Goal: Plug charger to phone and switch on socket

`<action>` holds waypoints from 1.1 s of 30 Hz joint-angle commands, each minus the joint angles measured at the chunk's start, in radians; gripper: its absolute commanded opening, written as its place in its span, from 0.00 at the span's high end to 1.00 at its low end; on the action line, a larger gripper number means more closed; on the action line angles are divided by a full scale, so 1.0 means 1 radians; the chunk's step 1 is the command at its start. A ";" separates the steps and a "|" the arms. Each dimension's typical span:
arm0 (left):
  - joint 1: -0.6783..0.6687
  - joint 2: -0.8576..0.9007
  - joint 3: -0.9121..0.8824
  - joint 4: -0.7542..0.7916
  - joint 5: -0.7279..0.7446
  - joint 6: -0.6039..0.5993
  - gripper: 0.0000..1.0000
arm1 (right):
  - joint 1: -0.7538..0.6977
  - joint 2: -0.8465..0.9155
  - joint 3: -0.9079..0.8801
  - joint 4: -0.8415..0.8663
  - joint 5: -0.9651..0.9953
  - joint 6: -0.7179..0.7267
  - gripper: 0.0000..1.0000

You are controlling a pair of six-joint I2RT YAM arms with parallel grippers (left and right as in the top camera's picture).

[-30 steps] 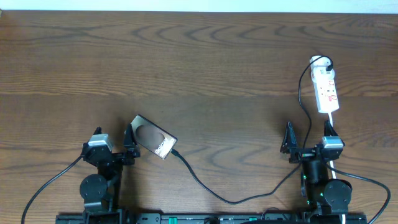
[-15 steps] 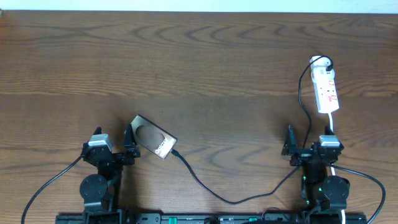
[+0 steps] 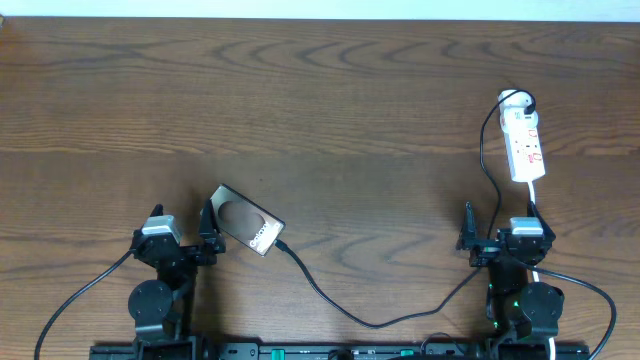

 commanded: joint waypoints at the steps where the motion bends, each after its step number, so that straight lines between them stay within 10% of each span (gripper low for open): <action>1: 0.005 -0.006 -0.014 -0.040 0.017 0.008 0.14 | -0.003 -0.007 -0.001 -0.005 0.004 -0.015 0.01; 33: 0.005 -0.006 -0.014 -0.040 0.017 0.008 0.14 | -0.004 -0.007 -0.001 -0.004 -0.002 0.036 0.01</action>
